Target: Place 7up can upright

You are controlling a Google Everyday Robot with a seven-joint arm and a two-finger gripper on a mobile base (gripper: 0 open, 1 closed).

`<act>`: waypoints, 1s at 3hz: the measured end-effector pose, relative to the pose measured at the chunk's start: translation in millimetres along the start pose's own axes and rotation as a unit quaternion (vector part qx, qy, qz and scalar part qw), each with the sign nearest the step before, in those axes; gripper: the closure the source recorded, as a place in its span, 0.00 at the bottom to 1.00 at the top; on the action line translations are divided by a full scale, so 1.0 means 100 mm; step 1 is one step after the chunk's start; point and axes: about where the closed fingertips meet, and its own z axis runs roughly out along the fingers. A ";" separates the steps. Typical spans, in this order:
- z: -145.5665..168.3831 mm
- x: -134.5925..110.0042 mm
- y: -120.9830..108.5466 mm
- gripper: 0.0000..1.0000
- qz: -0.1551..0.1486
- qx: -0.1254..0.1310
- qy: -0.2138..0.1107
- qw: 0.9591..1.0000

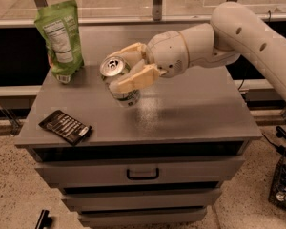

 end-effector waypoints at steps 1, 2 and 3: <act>0.08 0.12 0.01 1.00 0.040 -0.002 -0.061 0.997; 0.15 0.16 0.02 1.00 0.055 -0.013 -0.100 0.993; 0.19 0.18 0.03 0.89 0.049 -0.020 -0.107 0.993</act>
Offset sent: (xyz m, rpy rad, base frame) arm -0.0022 0.0118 -0.0285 0.2456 0.2276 0.0566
